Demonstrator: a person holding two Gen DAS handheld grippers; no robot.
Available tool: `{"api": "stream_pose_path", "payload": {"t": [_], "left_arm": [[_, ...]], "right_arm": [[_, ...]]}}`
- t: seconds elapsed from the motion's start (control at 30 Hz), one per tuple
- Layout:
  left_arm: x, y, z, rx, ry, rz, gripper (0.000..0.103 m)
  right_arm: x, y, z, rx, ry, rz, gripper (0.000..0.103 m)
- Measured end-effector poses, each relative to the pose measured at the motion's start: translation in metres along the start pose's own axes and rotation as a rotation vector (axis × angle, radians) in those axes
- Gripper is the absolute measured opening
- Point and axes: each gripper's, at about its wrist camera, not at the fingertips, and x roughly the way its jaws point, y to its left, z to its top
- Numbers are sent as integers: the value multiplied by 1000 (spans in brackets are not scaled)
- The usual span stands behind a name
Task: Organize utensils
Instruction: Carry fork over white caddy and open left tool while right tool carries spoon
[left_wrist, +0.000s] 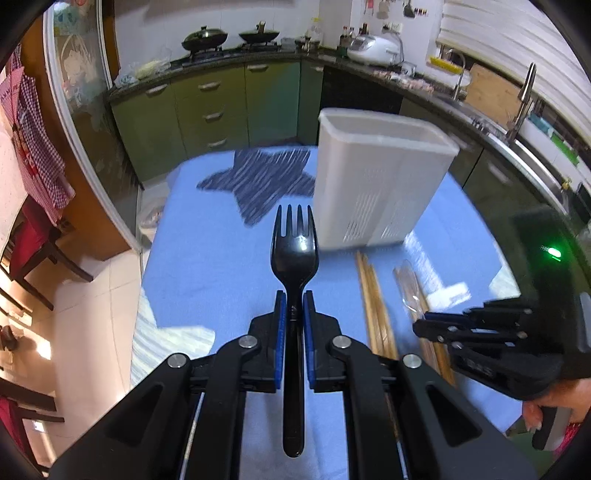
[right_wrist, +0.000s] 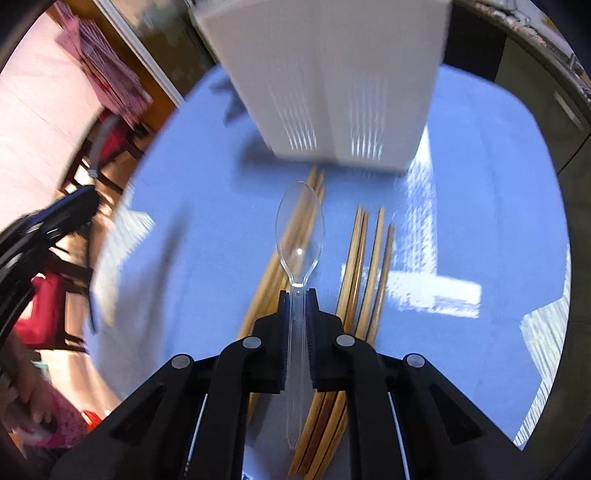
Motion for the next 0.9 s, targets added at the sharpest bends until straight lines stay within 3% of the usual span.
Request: {"api": "stream_pose_path", "payload": {"t": [0.17,0.43,0.53,0.7,0.9], "left_arm": [[-26,-12,44,-2,-119,-44,9],[-35,-39,132,-30,-313,-138,9],[-19,-50,157,-31,-391,-123,9],[17,-64,170,-17,-474,-98,9],[54,-63,166,-34,-478,-79,9]], "right_arm": [[-60,-5,3,8,-214,73,9],[-125,-13,9,-3,-424,111,9],[-139,-22,12,10,-477,115,9],[-157,-43,8,22,-502,125,10],[-161,-53,5,14,-514,114,10]]}}
